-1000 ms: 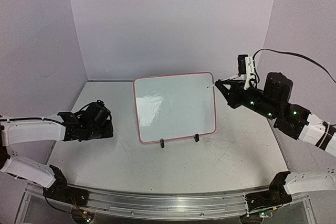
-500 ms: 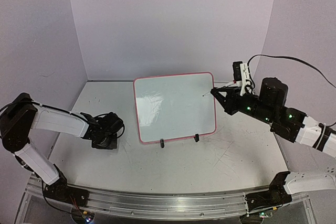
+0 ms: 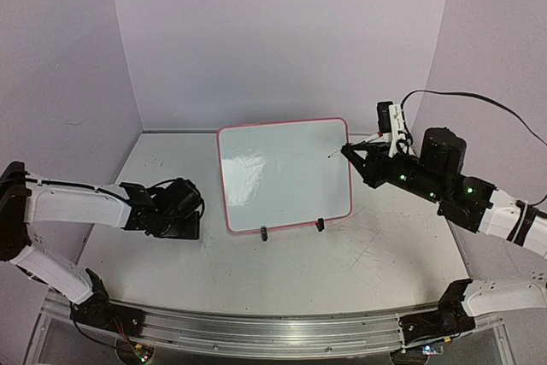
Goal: Write a sentence on the whiteboard
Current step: Place the pen cap at the center of the board, then move the whiteboard to the center of the board.
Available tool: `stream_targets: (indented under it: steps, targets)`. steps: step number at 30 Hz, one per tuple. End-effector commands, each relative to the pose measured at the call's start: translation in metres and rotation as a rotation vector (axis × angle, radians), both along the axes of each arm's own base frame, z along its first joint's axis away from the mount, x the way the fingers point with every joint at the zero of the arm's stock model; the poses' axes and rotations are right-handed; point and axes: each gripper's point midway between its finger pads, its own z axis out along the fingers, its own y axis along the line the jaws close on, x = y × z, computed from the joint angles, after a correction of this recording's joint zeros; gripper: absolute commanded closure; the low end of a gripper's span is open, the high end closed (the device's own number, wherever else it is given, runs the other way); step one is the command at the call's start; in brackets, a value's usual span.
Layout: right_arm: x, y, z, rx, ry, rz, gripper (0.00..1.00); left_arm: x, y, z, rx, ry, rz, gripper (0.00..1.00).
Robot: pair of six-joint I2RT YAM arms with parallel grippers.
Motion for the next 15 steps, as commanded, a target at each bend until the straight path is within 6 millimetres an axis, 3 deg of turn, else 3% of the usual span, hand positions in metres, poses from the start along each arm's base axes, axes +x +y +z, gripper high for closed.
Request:
stream_targets:
  steps: [1,4,7,15]
  targets:
    - [0.002,-0.003,0.012,0.019,-0.050,-0.023,1.00,-0.012,-0.076,0.051,-0.193,-0.093,-0.135,0.28]
    - [0.003,-0.010,0.016,0.024,-0.057,-0.058,1.00,-0.030,-0.131,0.047,-0.280,-0.067,-0.269,0.20]
    - [0.002,-0.016,0.022,0.042,-0.059,-0.079,1.00,-0.037,-0.168,0.034,-0.388,-0.026,-0.338,0.14]
    - [-0.004,-0.030,0.026,0.063,-0.060,-0.119,1.00,-0.032,-0.227,0.022,-0.481,-0.022,-0.459,0.15]
